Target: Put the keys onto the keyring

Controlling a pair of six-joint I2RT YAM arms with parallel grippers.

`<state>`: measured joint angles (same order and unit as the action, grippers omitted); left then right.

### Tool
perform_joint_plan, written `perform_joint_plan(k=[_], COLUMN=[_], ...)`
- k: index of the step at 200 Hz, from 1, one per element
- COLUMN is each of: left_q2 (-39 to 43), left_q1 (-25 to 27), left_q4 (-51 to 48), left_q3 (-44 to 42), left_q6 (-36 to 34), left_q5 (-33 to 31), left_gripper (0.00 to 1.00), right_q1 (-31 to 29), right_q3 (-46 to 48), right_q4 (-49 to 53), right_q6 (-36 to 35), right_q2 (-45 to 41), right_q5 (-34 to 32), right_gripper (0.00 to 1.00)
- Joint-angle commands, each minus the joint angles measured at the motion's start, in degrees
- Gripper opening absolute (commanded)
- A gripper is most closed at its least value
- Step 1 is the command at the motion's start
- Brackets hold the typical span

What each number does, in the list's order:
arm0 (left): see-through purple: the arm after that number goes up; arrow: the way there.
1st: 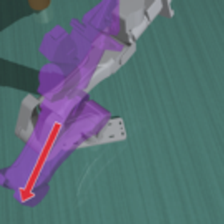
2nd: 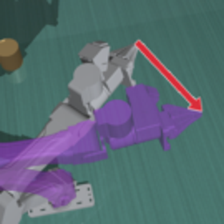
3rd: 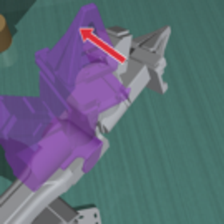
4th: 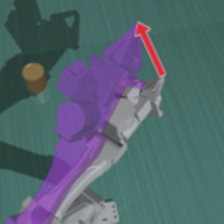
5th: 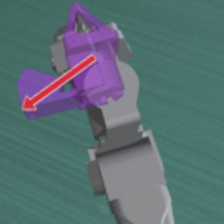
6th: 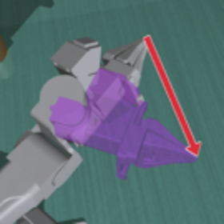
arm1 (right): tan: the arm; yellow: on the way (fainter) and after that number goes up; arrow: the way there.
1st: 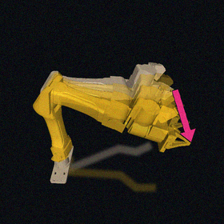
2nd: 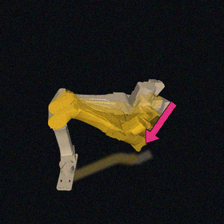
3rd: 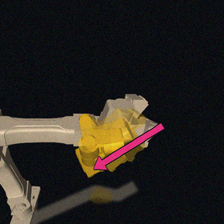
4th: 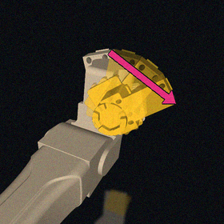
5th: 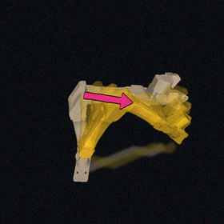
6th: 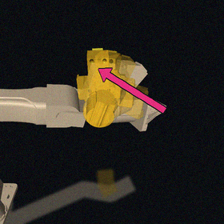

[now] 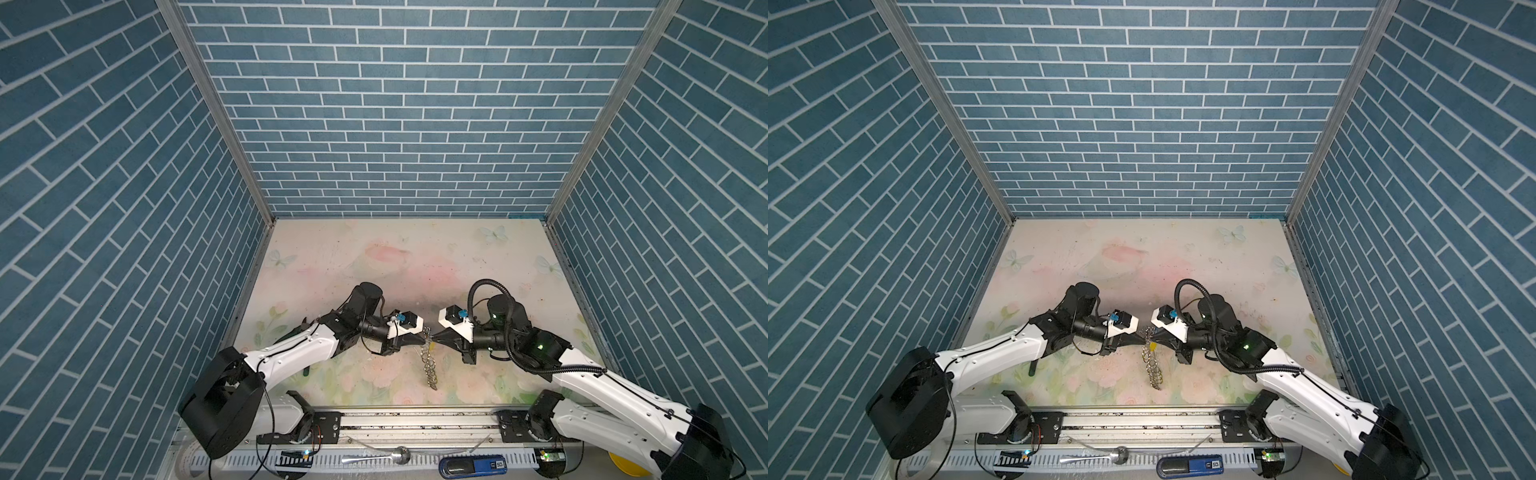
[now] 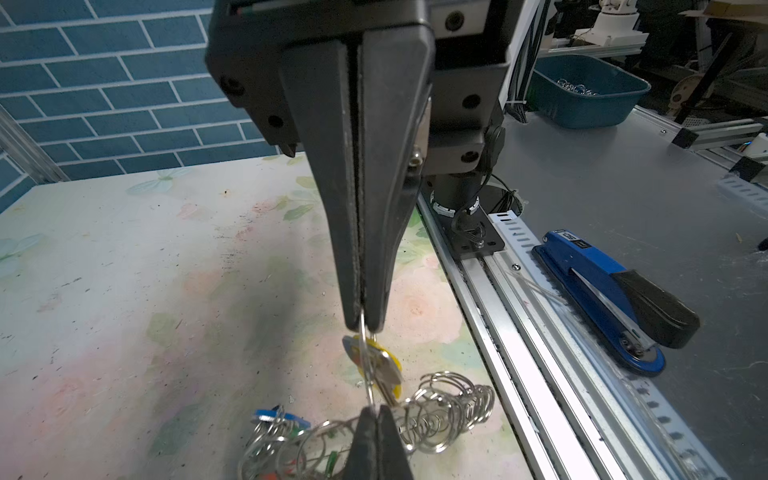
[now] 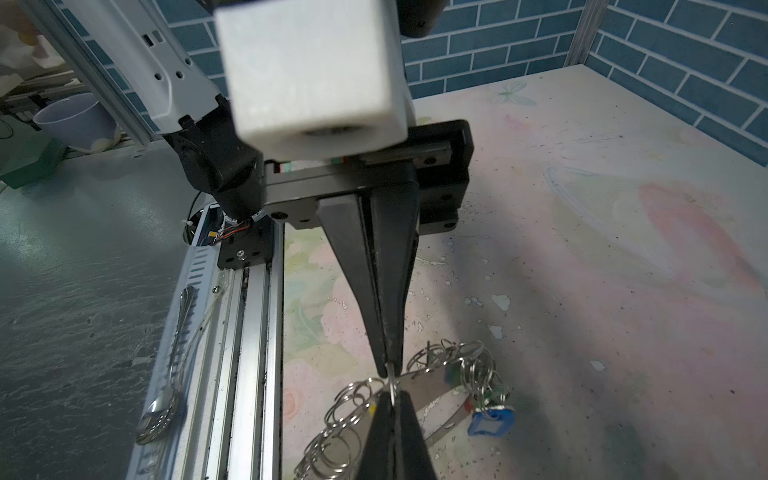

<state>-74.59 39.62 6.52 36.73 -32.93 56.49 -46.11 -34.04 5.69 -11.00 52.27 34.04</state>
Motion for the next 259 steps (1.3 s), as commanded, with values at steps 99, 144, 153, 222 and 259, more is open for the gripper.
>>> perform_joint_plan(k=[99,144,153,222,259], left_q2=[-0.4,-0.6,-0.6,-0.6,-1.1], left_q1=[-0.2,-0.2,-0.2,-0.2,-0.3], left_q4=[-3.1,-3.1,-3.0,-3.3,-4.6], left_q3=[-0.1,-0.2,-0.2,-0.3,0.2], left_q6=[-0.3,-0.4,-0.5,-0.9,-2.0], left_q5=[-1.0,-1.1,-1.0,0.2,1.1], left_gripper=[0.00,0.00,0.00,0.00,0.00], right_q1=[0.1,0.1,0.0,0.0,0.1], right_q3=[-2.1,-1.4,-1.3,-1.9,-1.6], right_q4=[-0.2,0.2,0.4,1.2,1.3], right_q6=[-1.2,-1.4,-1.6,-3.8,-5.5], right_q2=[1.1,-1.1,-1.0,0.6,1.3], right_q5=[2.0,2.0,1.9,0.7,1.1], right_gripper=[0.00,0.00,0.00,0.00,0.00])
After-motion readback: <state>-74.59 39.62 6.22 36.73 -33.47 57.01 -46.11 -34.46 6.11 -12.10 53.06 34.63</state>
